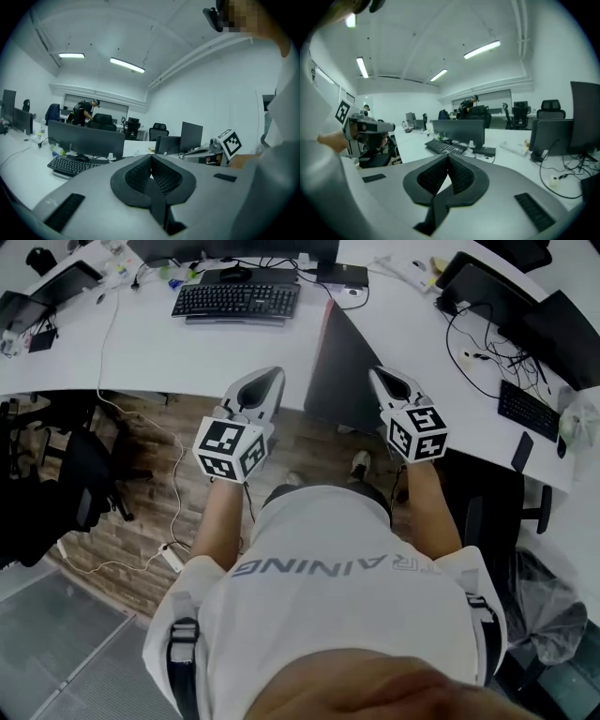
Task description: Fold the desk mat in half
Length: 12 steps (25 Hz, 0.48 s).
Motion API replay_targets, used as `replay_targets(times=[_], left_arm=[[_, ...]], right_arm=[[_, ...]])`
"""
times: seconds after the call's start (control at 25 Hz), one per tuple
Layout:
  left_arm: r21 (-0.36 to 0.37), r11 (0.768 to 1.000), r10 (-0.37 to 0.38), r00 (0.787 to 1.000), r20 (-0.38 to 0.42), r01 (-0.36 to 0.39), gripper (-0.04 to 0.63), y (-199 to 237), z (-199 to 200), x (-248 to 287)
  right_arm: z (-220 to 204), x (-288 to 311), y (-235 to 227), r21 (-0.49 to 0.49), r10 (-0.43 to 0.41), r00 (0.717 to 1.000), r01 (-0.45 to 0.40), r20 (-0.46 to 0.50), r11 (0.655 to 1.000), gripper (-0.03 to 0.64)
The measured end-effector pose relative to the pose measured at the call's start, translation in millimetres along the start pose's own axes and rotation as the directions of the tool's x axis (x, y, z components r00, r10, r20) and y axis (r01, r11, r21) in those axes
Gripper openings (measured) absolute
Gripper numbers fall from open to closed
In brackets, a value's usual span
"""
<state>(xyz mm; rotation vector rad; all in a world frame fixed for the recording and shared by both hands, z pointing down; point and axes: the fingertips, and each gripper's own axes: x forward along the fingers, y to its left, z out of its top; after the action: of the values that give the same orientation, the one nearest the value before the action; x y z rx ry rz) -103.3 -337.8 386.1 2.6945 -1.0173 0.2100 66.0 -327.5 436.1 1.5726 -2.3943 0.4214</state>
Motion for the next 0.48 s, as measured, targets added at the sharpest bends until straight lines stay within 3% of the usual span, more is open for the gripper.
replay_targets(times=[0.24, 0.48], left_arm=[[0.046, 0.996, -0.079, 0.996, 0.044, 0.077, 0.028, -37.4, 34.1, 39.3], [0.077, 0.986, -0.155, 0.986, 0.061, 0.150, 0.028, -72.7, 55.9, 73.3]], right_arm=[[56.0, -76.2, -56.7, 0.031, -0.194, 0.963, 0.191, 0.187, 0.981, 0.023], [85.1, -139.2, -95.7, 0.010, -0.317, 0.913, 0.325, 0.256, 0.946, 0.023]])
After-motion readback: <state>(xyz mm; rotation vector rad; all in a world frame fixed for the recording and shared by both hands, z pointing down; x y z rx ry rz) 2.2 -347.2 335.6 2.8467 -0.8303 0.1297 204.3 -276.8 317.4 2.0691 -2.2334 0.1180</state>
